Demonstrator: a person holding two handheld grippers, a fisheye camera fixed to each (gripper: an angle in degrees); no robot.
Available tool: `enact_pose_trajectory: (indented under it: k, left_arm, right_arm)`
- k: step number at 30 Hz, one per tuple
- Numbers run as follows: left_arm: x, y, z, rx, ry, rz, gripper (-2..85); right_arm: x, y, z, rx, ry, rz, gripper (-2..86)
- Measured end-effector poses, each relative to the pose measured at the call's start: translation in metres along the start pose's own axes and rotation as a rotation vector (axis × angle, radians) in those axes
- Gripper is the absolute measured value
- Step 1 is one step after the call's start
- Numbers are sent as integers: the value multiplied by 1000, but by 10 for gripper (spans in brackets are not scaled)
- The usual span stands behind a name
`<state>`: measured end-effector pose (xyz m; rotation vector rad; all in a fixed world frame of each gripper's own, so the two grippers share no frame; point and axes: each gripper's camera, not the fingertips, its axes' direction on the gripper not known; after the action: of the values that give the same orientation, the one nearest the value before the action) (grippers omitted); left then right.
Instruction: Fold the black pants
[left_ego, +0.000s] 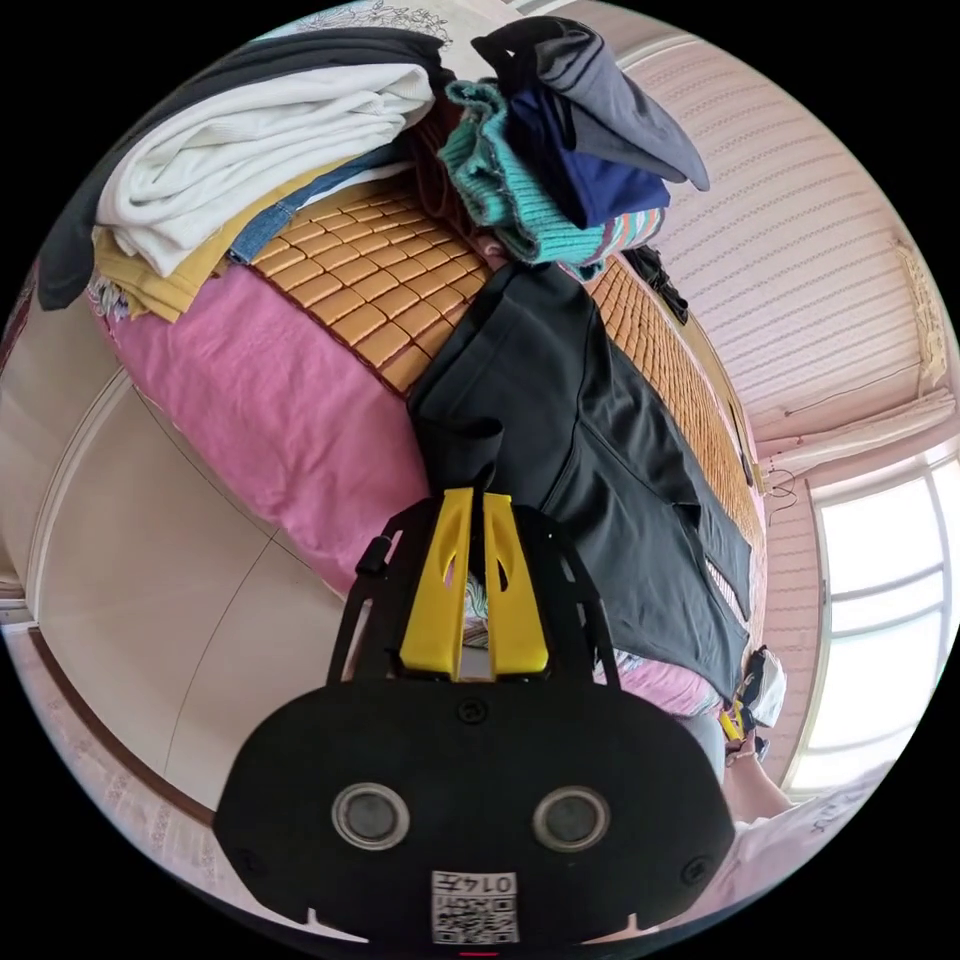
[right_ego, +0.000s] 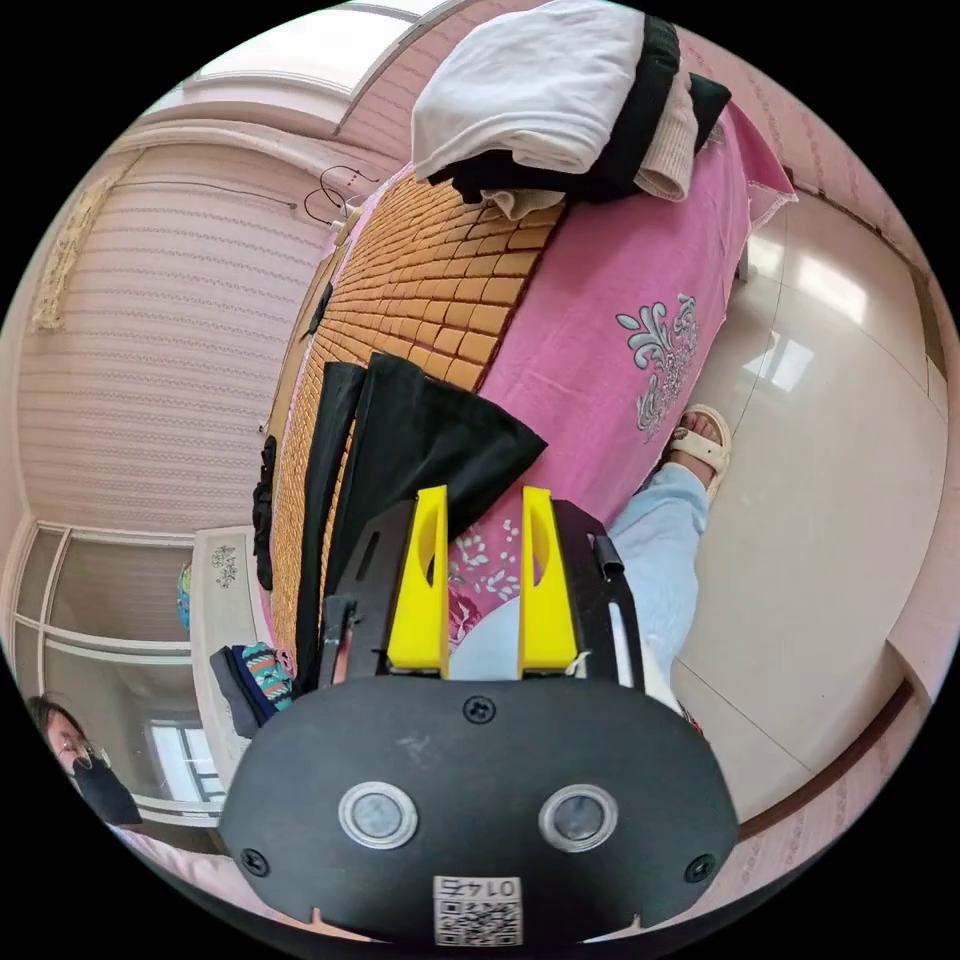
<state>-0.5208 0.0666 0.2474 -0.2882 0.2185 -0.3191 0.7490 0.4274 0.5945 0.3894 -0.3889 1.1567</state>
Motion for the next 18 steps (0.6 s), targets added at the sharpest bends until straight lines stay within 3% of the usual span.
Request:
enact_pose_trajectory:
  k: [4,7,10,18]
  left_arm:
    - [0,-1,-4,-17,32,-48,-9]
    - [9,0,-12,-17,12,-12,-10]
    - [25,0,-29,29,11,72,-10]
    - [84,-59,-83,252,153,257,-8]
  right_arm:
    - [9,-6,-23,5,-37,5,25]
    - [4,-8,-50,48,-185,-85,13]
    - [-7,-18,-71,39,-210,-146,9]
    - [-125,-89,-92,16,-181,-466,9]
